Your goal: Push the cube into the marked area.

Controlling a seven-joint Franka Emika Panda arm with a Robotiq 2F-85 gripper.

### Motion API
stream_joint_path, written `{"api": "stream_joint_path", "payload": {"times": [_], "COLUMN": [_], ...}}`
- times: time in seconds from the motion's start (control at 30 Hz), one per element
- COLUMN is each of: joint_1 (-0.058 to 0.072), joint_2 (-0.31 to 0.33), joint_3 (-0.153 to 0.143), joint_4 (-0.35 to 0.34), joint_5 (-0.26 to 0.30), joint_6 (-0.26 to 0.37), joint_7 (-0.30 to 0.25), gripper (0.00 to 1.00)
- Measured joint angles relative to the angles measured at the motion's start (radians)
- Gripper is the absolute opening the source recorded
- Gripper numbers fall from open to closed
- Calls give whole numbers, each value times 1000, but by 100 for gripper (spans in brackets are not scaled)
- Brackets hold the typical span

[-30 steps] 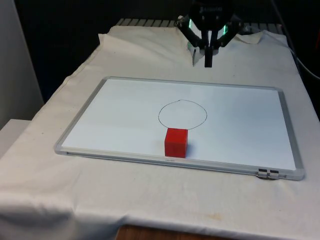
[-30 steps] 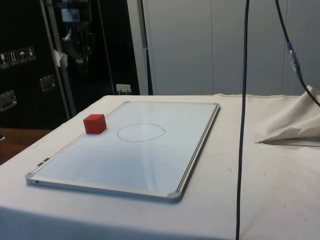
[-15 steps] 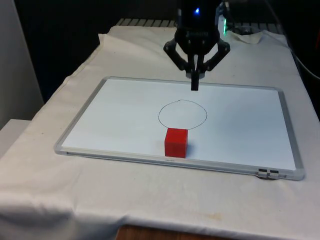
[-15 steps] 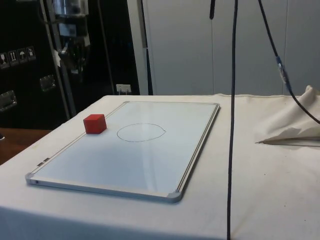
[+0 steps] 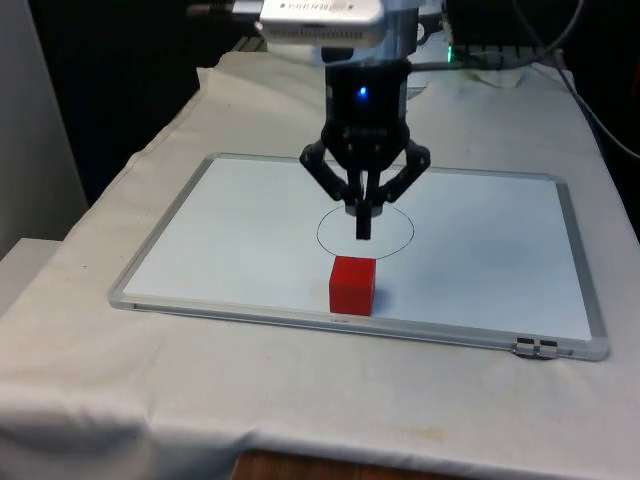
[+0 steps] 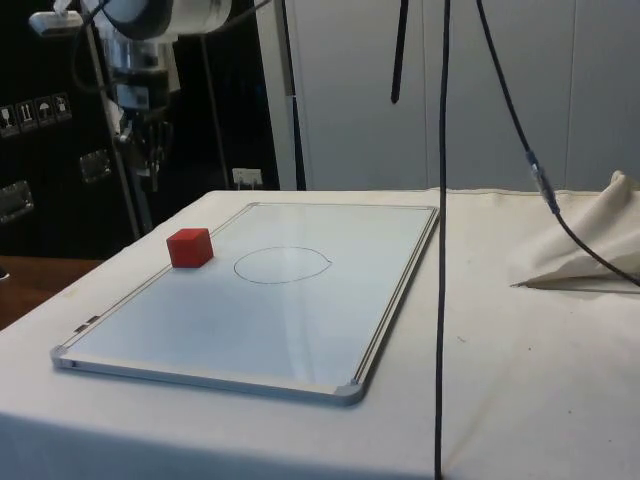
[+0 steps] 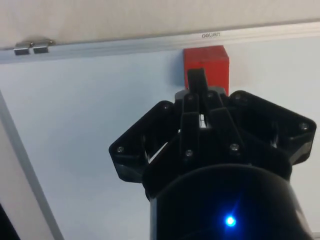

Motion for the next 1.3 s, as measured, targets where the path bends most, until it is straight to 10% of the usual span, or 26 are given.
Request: {"api": "stream_joint_path", "payload": {"times": [0.57,1.3], "joint_1": [-19,-20], "joint_2": [161,209], "joint_3": [-7,-24], "joint_4": [119,131], "joint_5": [44,44], "joint_6": [20,-30], "joint_7": [-31,-41], "gripper": [0,0]}}
